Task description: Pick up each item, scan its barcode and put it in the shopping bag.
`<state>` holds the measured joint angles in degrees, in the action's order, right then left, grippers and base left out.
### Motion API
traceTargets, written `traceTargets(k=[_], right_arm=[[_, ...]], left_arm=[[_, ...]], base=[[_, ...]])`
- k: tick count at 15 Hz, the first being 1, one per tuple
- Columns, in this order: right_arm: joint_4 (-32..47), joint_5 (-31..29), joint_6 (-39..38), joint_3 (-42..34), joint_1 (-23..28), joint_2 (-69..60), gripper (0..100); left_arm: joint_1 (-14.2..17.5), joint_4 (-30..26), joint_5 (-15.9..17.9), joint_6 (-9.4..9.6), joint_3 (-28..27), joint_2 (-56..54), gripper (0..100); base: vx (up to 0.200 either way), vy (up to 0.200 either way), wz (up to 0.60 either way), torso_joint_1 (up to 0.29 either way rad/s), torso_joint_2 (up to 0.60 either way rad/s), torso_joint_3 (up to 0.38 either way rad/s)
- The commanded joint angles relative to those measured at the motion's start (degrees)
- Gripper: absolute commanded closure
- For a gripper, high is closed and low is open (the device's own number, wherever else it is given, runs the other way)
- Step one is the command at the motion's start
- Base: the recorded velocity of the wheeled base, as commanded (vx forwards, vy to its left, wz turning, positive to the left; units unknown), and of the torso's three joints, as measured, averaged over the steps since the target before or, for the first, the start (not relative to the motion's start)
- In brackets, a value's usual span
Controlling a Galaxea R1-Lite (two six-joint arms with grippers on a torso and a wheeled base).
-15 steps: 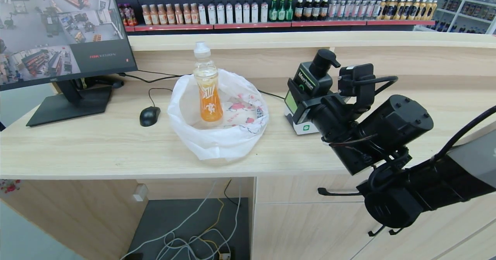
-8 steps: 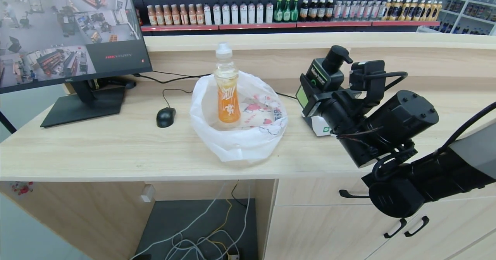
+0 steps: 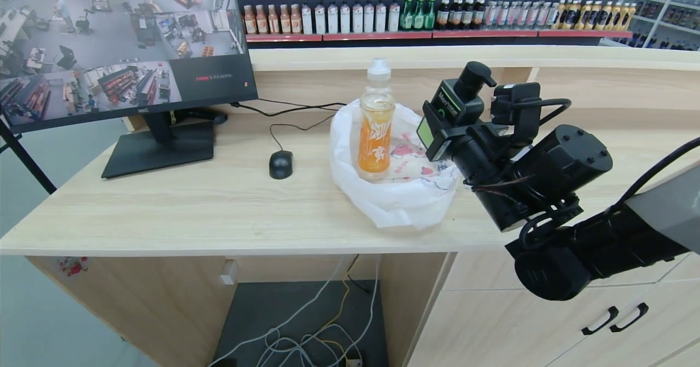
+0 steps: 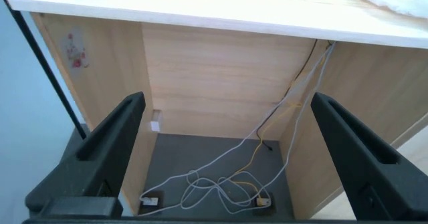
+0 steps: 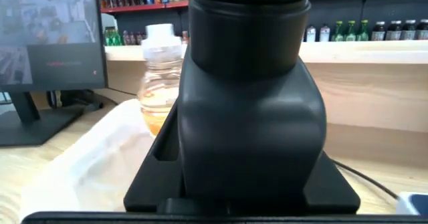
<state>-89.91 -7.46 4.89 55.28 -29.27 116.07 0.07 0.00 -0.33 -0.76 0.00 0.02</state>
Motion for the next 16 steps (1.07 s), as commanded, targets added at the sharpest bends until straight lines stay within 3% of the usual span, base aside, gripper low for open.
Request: traceTargets(k=[1,8,16], right_arm=[[-0.09,-0.01,0.12,1.67,0.00,1.62,100],[-0.09,-0.01,0.03,5.98,5.63,6.37,100],[-0.09,-0.27,0.21,9.05,6.59,15.24,100]], left_arm=[[0.01,0.00,-0.02,0.05,0.00,-0.02,0],[0.01,0.00,-0.02,0.14,0.00,-0.02,0],[0.01,0.00,-0.02,0.14,0.00,-0.02,0]], base=[[0.000,0.200,0.00,0.002,0.00,-0.002],[0.000,0.000,0.00,0.000,0.00,0.000],[0.000,0.000,0.00,0.000,0.00,0.000]])
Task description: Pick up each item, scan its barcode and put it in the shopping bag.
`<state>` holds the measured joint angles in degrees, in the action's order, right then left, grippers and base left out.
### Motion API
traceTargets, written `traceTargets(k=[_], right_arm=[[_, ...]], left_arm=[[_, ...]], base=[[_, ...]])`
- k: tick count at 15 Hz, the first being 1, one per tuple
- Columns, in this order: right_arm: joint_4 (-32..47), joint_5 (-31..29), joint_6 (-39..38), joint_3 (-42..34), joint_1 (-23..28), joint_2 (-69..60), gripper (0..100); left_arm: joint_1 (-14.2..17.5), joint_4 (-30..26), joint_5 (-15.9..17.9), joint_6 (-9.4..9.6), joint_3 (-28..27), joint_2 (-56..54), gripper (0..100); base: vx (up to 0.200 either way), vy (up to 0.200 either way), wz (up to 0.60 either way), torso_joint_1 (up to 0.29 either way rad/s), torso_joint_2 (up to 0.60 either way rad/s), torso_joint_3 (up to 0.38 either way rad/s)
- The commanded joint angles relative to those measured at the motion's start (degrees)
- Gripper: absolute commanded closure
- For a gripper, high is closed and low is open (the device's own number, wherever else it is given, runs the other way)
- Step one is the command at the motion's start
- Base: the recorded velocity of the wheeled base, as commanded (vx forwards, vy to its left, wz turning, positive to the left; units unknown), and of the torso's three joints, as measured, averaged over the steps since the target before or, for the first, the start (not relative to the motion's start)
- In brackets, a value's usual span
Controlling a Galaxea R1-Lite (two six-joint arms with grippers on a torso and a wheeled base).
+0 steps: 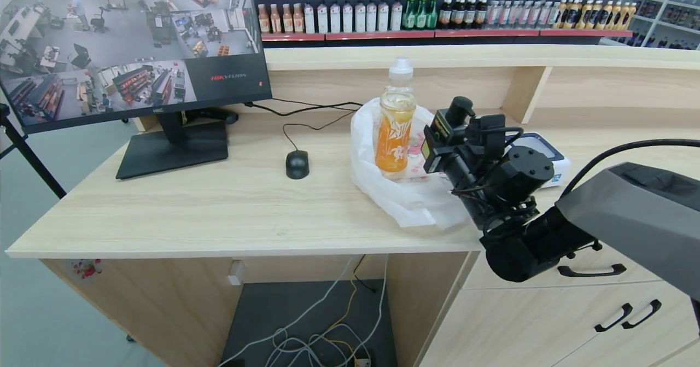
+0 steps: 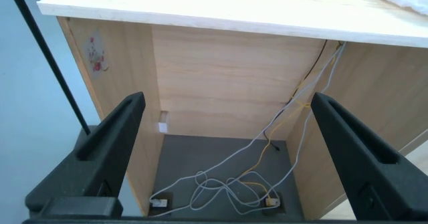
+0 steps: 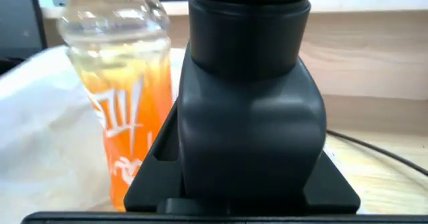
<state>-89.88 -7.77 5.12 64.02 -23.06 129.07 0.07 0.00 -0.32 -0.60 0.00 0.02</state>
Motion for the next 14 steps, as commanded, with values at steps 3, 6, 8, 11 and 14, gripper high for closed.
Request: traceTargets(k=[3,6,8,11,14], right_arm=[[-0.12,0.03,0.07,0.05,1.97,2.50,100],[-0.12,0.03,1.56,-1.80,1.88,0.65,100],[-0.12,0.12,1.91,-2.94,1.80,-0.58,100],[1.46,0.29,1.74,-2.59,1.88,-1.63,100],[9.72,0.47,1.65,-0.74,2.06,-3.74,100]], left_arm=[[0.01,0.00,-0.03,-0.02,0.00,-0.02,0],[0.01,0.00,-0.03,-0.02,0.00,-0.02,0],[0.01,0.00,-0.03,-0.02,0.00,-0.02,0],[0.01,0.00,-0.03,-0.02,0.00,-0.02,0],[0.01,0.00,-0.03,-0.02,0.00,-0.02,0]], base=[[0.000,0.000,0.00,0.000,0.00,0.000],[0.000,0.000,0.00,0.000,0.00,0.000],[0.000,0.000,0.00,0.000,0.00,0.000],[0.000,0.000,0.00,0.000,0.00,0.000],[0.000,0.000,0.00,0.000,0.00,0.000]])
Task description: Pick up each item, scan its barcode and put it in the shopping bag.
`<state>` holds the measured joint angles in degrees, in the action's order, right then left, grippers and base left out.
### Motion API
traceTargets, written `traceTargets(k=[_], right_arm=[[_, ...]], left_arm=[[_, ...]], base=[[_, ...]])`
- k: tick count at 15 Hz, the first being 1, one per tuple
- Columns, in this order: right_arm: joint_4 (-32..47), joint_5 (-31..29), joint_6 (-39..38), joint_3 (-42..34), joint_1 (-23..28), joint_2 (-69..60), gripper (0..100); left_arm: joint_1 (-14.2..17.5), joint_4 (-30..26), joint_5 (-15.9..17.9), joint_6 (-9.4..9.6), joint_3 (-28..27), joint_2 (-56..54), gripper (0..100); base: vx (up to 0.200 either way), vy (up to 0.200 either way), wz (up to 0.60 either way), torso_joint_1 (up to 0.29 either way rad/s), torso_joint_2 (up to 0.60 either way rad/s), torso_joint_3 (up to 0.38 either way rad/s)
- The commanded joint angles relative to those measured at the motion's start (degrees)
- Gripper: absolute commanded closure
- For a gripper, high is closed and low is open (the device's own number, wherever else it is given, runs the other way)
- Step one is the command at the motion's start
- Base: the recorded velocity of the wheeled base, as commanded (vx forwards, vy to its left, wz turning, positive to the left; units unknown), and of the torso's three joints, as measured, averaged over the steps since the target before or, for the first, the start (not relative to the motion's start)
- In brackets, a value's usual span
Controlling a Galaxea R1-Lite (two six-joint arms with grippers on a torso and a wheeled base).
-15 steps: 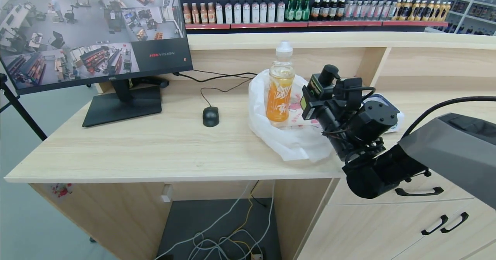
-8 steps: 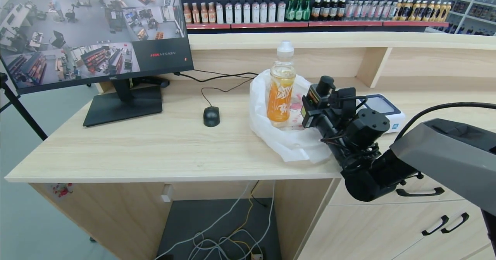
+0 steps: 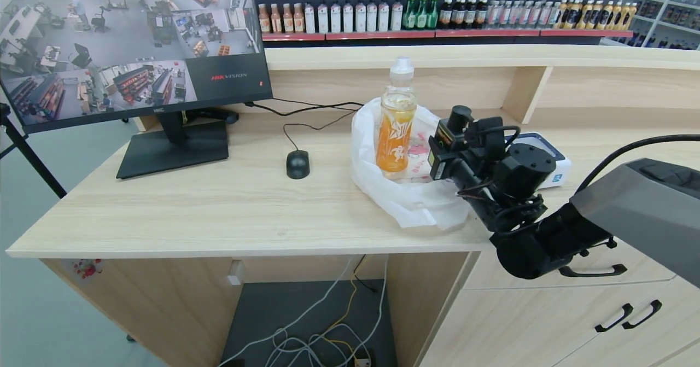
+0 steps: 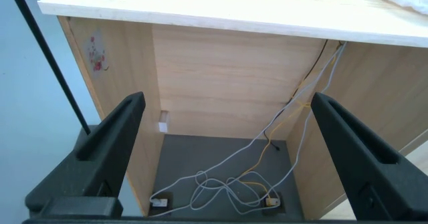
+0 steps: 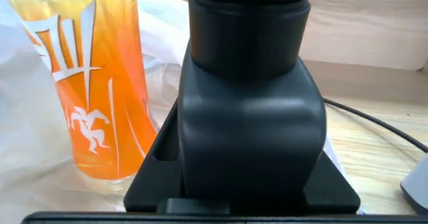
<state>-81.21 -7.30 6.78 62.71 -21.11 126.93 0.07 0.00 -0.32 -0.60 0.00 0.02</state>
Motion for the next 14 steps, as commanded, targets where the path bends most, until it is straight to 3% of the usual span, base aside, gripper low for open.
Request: traceTargets(k=[1,6,14], right_arm=[[2.29,0.01,-0.01,1.28,0.20,-1.86,100],[15.47,0.01,-1.59,9.98,0.55,-1.95,100],[16.09,-0.17,-1.94,10.24,1.08,2.27,100]], left_arm=[[0.01,0.00,-0.03,-0.02,0.00,-0.02,0],[0.01,0.00,-0.03,-0.02,0.00,-0.02,0],[0.01,0.00,-0.03,-0.02,0.00,-0.02,0]], base=[[0.000,0.000,0.00,0.000,0.00,0.000],[0.000,0.000,0.00,0.000,0.00,0.000],[0.000,0.000,0.00,0.000,0.00,0.000]])
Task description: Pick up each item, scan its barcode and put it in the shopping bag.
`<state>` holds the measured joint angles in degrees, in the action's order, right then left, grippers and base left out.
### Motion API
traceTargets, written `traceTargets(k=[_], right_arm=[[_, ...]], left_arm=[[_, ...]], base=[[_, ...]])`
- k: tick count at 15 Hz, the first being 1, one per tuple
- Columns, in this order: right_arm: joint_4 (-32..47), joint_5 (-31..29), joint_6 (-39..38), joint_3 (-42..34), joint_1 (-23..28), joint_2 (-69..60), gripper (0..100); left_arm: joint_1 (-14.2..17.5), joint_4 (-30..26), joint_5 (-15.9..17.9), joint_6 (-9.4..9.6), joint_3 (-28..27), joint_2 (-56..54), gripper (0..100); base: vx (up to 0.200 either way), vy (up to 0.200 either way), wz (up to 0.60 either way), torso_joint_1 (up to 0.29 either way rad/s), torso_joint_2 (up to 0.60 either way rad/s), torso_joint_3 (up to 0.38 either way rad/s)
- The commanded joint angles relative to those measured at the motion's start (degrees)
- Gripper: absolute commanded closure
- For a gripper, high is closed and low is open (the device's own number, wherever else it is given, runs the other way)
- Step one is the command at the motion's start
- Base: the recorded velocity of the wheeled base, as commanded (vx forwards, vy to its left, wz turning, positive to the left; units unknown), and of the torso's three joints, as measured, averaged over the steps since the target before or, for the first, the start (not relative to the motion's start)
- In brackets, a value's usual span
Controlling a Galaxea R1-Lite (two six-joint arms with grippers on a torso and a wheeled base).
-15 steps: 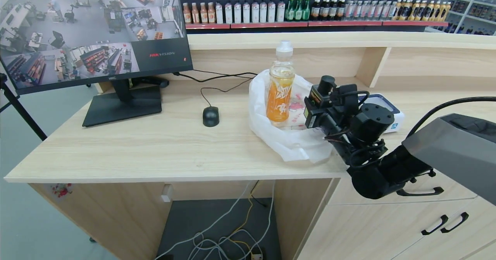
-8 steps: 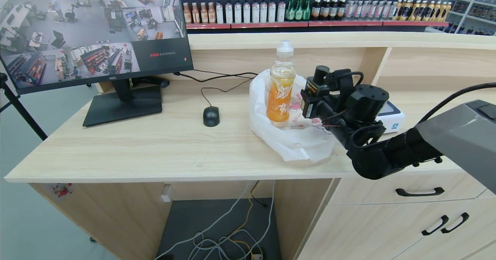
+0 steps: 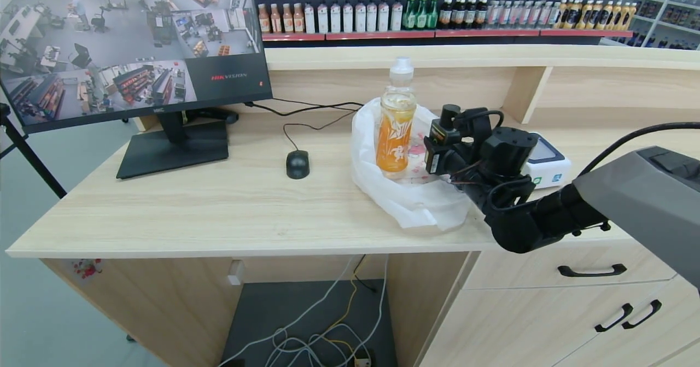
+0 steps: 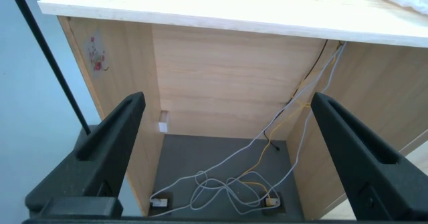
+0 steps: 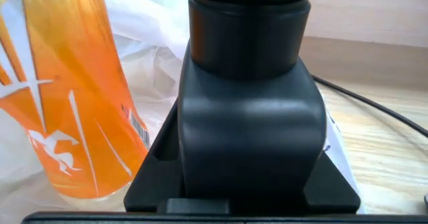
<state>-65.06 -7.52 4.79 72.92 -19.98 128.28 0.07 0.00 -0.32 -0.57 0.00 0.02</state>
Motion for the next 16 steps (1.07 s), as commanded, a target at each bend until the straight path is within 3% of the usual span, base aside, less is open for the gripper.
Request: traceTargets(k=[1,16], right_arm=[[-0.07,-0.12,-0.22,-0.06,-0.15,1.01,100],[-1.47,-2.41,-3.03,-2.61,-1.90,2.76,100]], left_arm=[[0.01,0.00,-0.03,-0.04,0.00,-0.02,0],[0.01,0.00,-0.03,-0.04,0.00,-0.02,0]], base=[[0.000,0.000,0.00,0.000,0.00,0.000],[0.000,0.000,0.00,0.000,0.00,0.000]])
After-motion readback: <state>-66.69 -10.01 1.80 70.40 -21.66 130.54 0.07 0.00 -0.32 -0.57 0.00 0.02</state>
